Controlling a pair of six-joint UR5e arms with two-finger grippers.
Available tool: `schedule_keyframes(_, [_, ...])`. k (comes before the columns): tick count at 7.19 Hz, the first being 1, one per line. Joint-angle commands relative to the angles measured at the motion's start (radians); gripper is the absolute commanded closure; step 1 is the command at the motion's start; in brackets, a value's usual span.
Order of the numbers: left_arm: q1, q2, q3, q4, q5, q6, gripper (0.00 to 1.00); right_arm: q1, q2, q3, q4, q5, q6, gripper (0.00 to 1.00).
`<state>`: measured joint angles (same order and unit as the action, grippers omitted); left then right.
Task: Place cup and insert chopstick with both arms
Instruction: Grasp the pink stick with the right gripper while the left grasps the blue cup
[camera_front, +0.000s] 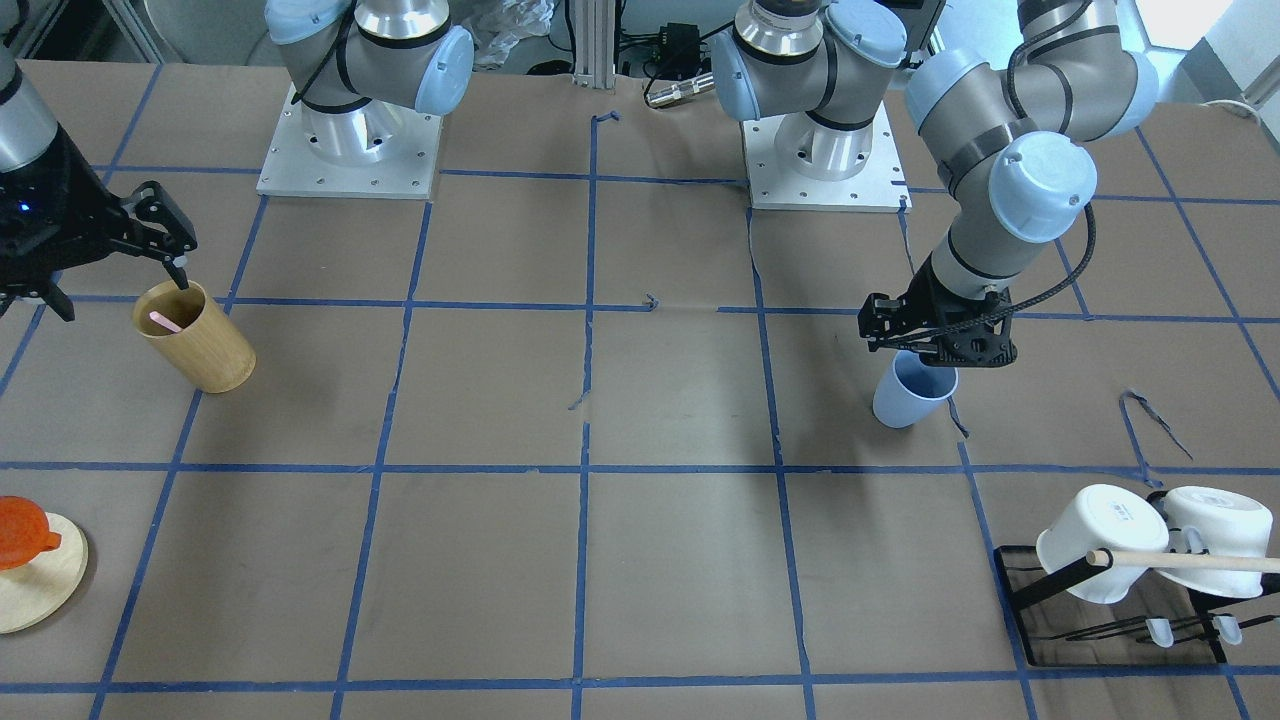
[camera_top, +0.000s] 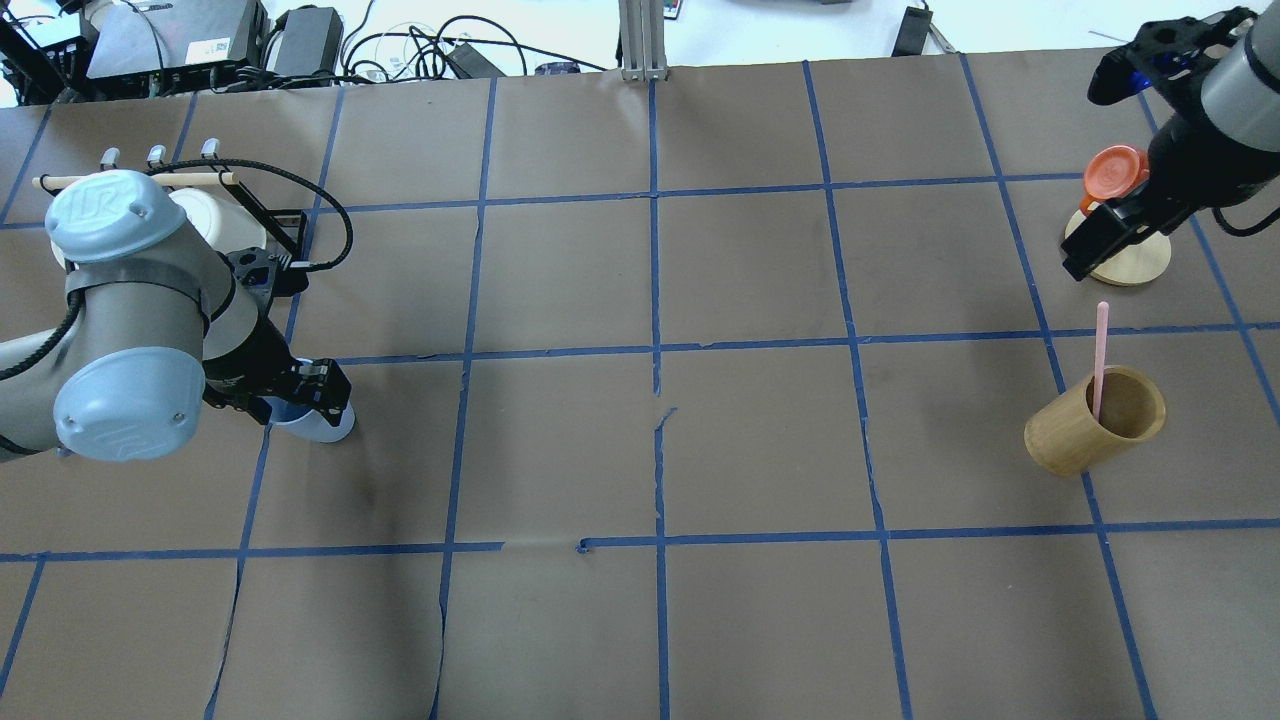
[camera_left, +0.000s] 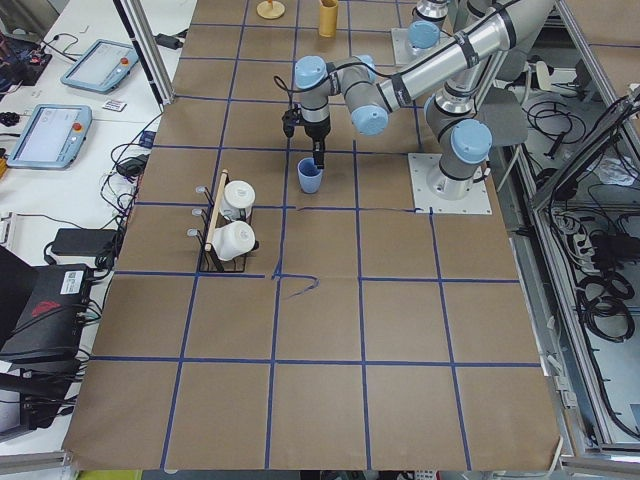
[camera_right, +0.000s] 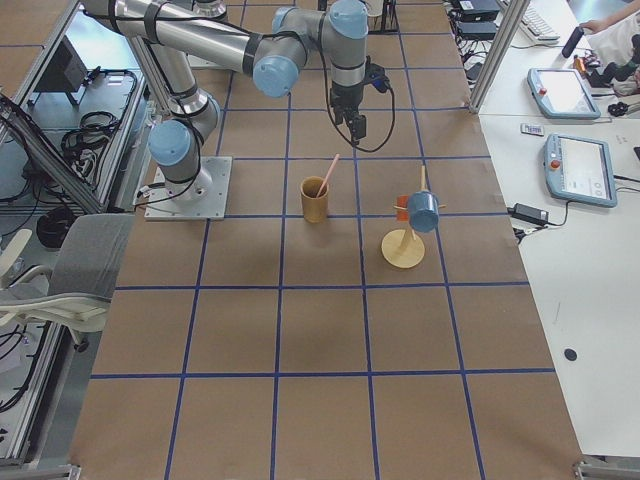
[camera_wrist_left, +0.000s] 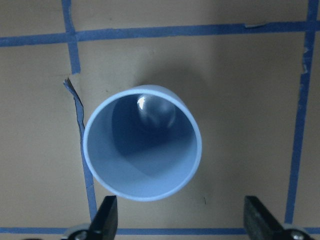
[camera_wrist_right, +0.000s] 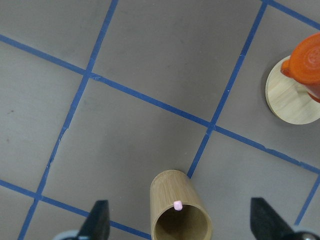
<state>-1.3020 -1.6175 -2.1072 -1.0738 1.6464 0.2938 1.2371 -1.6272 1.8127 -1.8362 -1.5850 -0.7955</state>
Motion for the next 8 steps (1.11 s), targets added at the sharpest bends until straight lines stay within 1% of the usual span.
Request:
schedule_keyframes(1, [0.0,-0.016,-0.005,0.038,0.0,-0.001,0.24,-0.025,-0.008,0.08,-0.122,-0.004,-0.127,0.0])
schedule_keyframes(2, [0.0,-0.018,-0.005,0.049,0.0,0.004,0.24,-0.034,-0.01,0.105,-0.133,-0.004,-0.172,0.0])
schedule_keyframes(3, [0.0,-0.021,-0.005,0.06,-0.002,0.004,0.43,-0.053,-0.01,0.126,-0.15,0.005,-0.229,0.0])
schedule_keyframes(4, [0.0,-0.024,-0.005,0.06,-0.002,0.004,0.44,-0.07,-0.01,0.167,-0.219,0.005,-0.293,0.0])
schedule_keyframes(5, [0.0,-0.031,-0.005,0.061,-0.002,0.004,0.48,-0.074,-0.016,0.192,-0.262,0.017,-0.301,0.0])
schedule_keyframes(6, [-0.002,-0.039,-0.005,0.067,-0.002,0.004,0.56,-0.077,-0.019,0.207,-0.267,0.052,-0.362,0.0])
schedule_keyframes(7, [-0.002,-0.039,-0.005,0.068,-0.002,0.004,0.53,-0.077,-0.023,0.215,-0.265,0.053,-0.37,0.01])
schedule_keyframes(8, [-0.002,-0.041,-0.007,0.071,-0.003,0.002,0.56,-0.077,-0.023,0.217,-0.256,0.054,-0.382,0.09])
